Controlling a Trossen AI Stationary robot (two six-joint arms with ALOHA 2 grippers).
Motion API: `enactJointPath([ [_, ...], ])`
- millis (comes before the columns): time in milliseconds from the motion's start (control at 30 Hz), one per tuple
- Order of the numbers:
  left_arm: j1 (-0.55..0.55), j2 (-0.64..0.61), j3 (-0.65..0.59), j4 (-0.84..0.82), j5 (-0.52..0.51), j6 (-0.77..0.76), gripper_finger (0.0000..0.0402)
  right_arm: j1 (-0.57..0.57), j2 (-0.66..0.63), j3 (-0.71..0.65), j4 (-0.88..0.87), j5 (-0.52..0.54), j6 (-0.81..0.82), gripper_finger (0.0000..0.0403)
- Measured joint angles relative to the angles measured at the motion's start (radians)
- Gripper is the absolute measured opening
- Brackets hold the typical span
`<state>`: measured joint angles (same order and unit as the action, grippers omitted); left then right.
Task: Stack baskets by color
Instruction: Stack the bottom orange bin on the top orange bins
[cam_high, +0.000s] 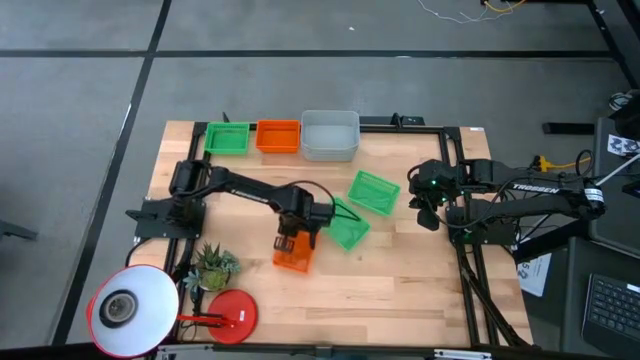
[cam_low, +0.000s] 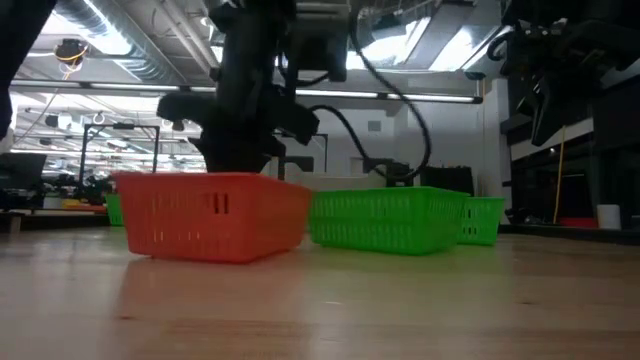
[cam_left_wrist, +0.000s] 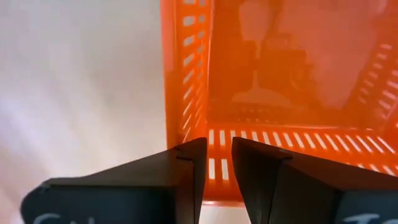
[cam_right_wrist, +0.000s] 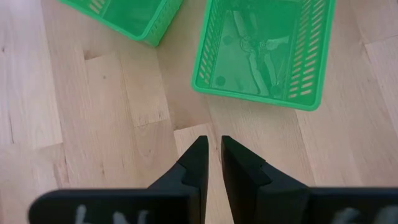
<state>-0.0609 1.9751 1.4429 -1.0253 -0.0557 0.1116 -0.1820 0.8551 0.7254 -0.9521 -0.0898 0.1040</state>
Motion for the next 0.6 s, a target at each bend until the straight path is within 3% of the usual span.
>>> enactJointPath([
  [100,0.038,0.000,0.000,-0.031,-0.094,0.057,0.0069,0.000,0.000,0.000,0.000,0.000,0.000,0.0044],
  [367,0.159,-0.001,0.001,-0.066,-0.511,0.169,0.0069,0.000,0.000,0.000,0.000,0.000,0.000,0.0044],
  [467,0.173,-0.021,0.029,-0.085,-0.490,0.120,0.0069,0.000,0.000,0.000,0.000,0.000,0.000,0.0044],
  [600,0.156,-0.081,0.069,-0.083,-0.283,-0.030,0.0069,0.000,0.000,-0.004,0.005,0.000,0.000,0.0044],
])
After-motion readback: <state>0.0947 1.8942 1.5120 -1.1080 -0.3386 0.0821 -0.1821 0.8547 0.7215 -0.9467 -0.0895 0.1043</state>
